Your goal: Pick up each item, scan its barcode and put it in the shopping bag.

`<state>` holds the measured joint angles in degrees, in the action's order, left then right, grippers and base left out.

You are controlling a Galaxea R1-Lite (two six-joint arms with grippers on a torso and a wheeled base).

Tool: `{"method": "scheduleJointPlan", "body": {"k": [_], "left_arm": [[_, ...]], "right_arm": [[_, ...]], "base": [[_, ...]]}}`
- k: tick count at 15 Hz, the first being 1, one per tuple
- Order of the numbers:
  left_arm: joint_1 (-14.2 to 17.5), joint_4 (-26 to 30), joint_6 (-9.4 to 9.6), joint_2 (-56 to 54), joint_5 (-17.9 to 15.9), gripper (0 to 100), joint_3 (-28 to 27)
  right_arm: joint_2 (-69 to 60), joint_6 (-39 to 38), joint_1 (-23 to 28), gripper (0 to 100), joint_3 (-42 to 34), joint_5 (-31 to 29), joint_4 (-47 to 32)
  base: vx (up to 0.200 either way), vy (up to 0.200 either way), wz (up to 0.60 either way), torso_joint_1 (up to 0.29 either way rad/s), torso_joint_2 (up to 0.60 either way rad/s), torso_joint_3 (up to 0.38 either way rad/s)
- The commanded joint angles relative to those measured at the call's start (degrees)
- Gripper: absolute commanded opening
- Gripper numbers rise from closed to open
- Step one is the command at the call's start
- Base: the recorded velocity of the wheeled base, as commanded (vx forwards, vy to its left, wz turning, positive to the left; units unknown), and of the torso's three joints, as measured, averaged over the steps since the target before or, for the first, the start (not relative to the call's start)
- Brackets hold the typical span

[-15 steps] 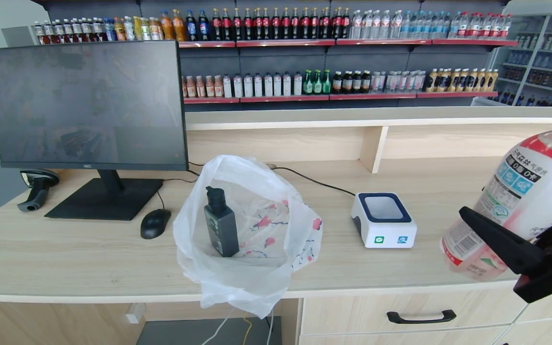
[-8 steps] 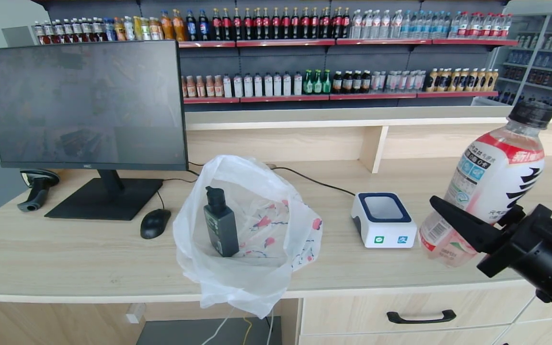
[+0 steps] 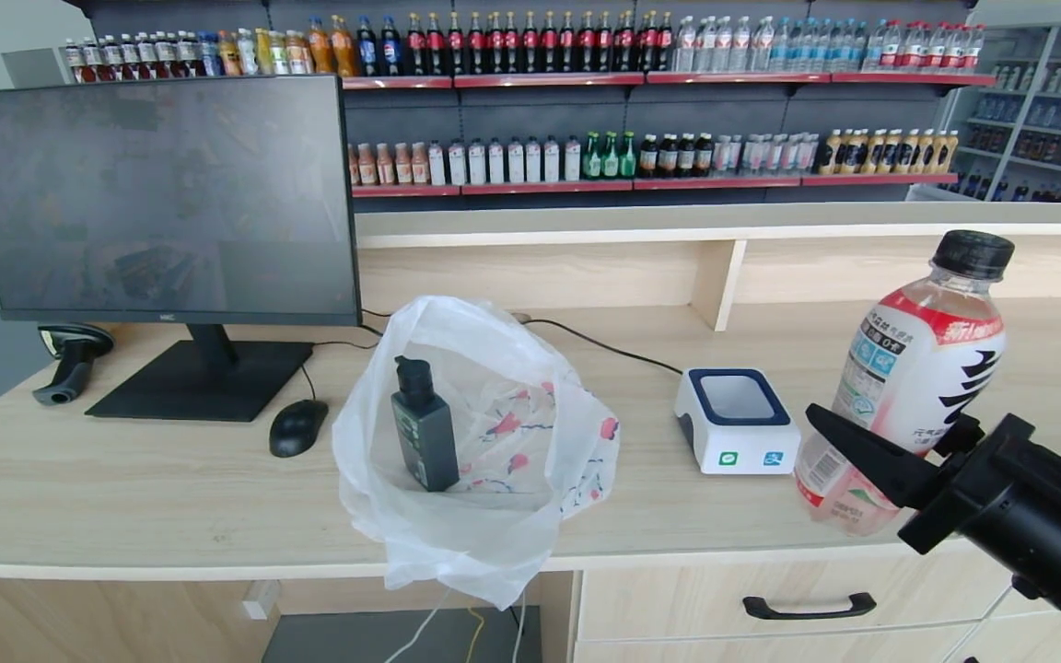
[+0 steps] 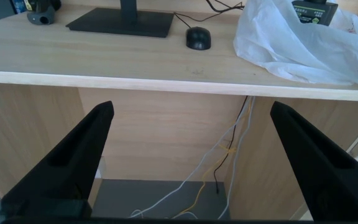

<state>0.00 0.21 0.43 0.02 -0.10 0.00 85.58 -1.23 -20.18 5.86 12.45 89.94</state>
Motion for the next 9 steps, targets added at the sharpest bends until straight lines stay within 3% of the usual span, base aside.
{"method": "scheduleJointPlan", "body": {"k": [1,5,9], "left_arm": [[0.00,-0.03,-0.08,-0.02,0.01,100,0.00],[0.00,-0.03,-0.16,-0.02,0.01,100,0.00],[0.00,-0.12,-0.51,-0.02,0.10,100,0.00]], "right_arm": [[0.12,0.00,-0.04,0,-0.15,0.03,0.06],[-0.32,0.00,0.05,0,-1.56,0.03,0.06],[-0.68,0.09,1.10,0,-2.17,0.03,0.06]], "base": [[-0.200,0.000,0.00,0.022,0.01,-0.002],[0.000,0.000,0.00,0.000,0.00,0.000],[0.000,0.200,0.00,0.012,0.01,0.006]]}}
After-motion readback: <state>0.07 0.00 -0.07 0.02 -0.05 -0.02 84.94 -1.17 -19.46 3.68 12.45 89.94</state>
